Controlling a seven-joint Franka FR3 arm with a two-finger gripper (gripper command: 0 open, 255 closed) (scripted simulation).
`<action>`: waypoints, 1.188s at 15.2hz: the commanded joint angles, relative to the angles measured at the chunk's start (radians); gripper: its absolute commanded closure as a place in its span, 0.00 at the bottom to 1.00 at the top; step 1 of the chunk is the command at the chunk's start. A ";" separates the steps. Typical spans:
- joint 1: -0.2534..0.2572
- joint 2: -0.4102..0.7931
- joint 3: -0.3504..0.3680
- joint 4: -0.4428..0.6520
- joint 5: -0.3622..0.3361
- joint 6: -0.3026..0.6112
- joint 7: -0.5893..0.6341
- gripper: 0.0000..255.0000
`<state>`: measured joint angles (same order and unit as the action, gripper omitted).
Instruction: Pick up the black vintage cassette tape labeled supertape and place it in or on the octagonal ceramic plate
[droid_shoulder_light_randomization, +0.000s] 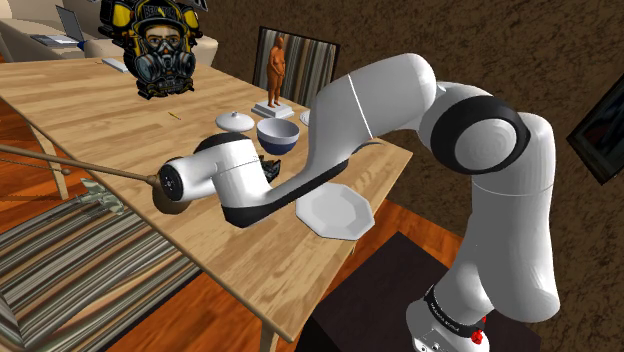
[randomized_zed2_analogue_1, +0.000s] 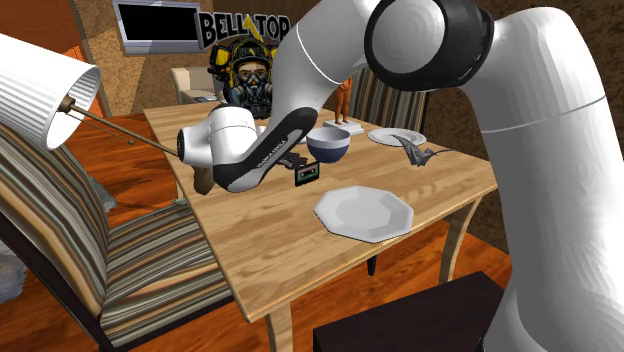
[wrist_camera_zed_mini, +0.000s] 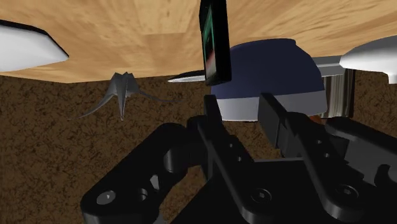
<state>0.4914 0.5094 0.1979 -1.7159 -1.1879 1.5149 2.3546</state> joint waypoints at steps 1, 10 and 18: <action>-0.003 0.055 -0.005 -0.011 0.001 0.003 0.003 1.00; -0.102 -0.095 0.029 -0.097 0.115 0.157 -0.075 0.00; -0.705 -0.201 0.126 -0.008 1.246 0.457 -1.089 0.00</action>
<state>-0.1822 0.2998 0.3153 -1.7320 -0.0140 1.9735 1.3309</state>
